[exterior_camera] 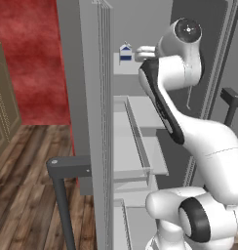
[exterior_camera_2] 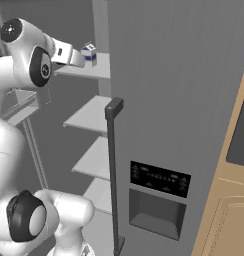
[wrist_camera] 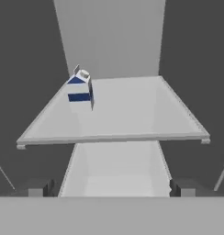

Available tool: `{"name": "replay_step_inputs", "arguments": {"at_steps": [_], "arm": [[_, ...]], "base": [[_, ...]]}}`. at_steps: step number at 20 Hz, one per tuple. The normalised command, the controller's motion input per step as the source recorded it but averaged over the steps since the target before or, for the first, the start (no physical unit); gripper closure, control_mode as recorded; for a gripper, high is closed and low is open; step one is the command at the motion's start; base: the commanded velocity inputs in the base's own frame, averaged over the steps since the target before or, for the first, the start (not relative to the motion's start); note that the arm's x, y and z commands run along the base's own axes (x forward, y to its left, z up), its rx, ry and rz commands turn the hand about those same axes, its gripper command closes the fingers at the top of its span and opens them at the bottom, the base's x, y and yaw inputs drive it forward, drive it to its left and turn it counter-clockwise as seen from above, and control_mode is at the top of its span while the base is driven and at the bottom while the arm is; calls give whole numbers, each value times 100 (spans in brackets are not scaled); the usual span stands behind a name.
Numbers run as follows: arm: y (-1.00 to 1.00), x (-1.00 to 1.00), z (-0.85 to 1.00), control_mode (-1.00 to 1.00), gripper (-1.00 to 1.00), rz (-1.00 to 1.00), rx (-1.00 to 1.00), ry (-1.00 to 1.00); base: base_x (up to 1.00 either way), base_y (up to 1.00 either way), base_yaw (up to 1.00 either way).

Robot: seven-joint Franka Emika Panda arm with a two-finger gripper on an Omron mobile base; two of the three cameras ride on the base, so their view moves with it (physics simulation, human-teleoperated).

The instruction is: Take a sugar cube from the saucer and place it inside the coffee. Then, grab milk from the fridge and place it next to the coffee on the counter to sweeten the coffee.

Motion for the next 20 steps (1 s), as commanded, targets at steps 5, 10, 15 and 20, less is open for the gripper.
{"name": "replay_step_inputs", "arguments": {"at_steps": [5,10,15,20], "arm": [[16,96,0,-100,-100,0,11,2],[1,66,0,-100,-100,1,8,17],[3,17,0,-100,-100,4,1,10],[0,29,-40,-100,-100,2,-2,0]], "base": [[0,0,0],[0,0,0],[0,0,0],[0,0,0]]}}
